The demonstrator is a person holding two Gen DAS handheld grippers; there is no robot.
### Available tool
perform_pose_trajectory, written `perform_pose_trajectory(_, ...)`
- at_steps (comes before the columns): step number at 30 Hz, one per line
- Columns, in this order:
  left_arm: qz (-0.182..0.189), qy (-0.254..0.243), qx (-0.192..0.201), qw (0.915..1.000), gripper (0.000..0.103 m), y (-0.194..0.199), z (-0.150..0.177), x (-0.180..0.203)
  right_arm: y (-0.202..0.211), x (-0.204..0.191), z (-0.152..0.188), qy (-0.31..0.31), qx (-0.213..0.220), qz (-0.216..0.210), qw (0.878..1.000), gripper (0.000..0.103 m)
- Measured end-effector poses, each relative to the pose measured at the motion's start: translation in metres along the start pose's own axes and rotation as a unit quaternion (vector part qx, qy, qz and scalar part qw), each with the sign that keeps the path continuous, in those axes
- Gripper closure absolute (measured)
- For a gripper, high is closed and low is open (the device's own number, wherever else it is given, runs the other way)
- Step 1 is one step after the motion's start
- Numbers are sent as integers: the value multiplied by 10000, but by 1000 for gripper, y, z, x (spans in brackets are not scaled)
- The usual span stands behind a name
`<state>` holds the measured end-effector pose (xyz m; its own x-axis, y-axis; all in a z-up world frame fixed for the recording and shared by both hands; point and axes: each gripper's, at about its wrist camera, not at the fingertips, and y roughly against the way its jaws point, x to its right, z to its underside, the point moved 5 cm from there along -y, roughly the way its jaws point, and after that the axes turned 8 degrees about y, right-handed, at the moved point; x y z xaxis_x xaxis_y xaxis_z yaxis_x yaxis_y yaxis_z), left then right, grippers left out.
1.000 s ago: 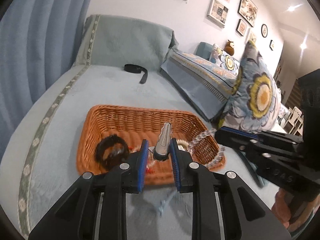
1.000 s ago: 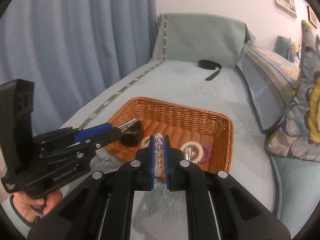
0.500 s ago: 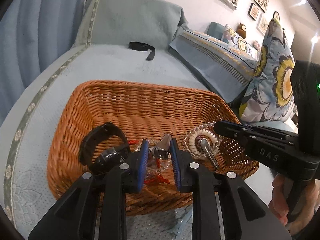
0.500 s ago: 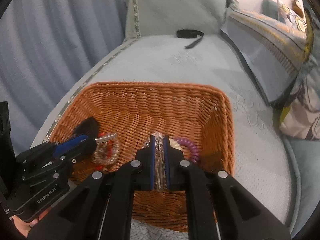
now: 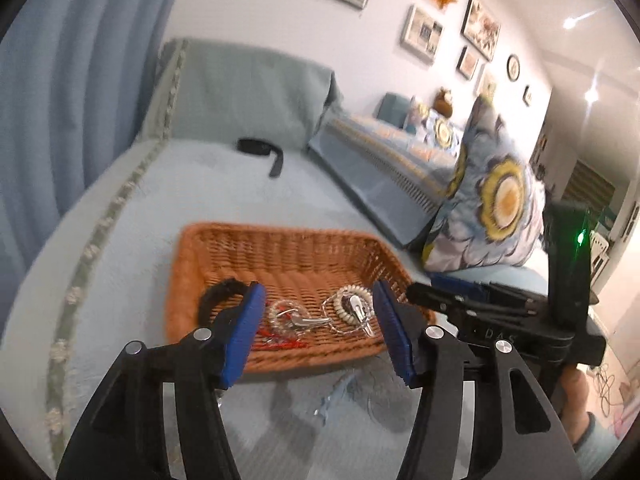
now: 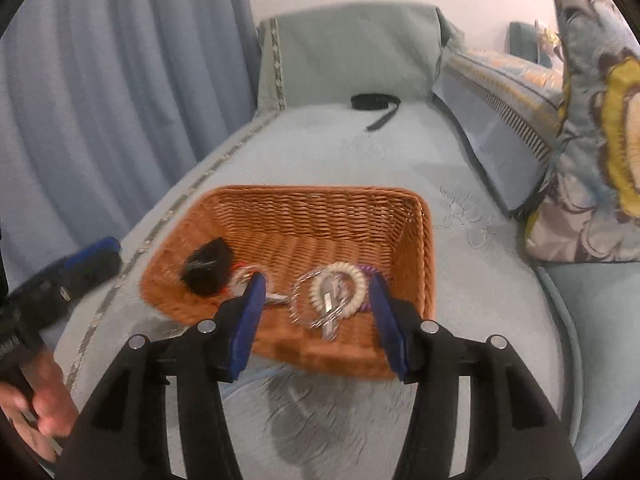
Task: Organize jewelry
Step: 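Move both open grippers back toward the charm and blue hair clip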
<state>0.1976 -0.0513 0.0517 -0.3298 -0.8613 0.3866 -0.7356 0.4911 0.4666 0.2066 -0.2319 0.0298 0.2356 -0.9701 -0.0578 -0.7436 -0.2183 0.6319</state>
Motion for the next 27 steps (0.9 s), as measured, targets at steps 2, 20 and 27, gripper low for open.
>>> perform_pose_trajectory(2,-156,106,231,9996,49,26,-1,-9,14,-12,7,10,79,-114,9999,53)
perform_pose_trajectory(20,-591,865,-730,9918,50,29,81,-110,-34,-49,91,-725,-924,-330,9925,53)
perform_pose_trajectory(27,-723,608,-1304,9870,50,6,109,-118,-59,-43,100,-1129,-1102,-214,9872,53)
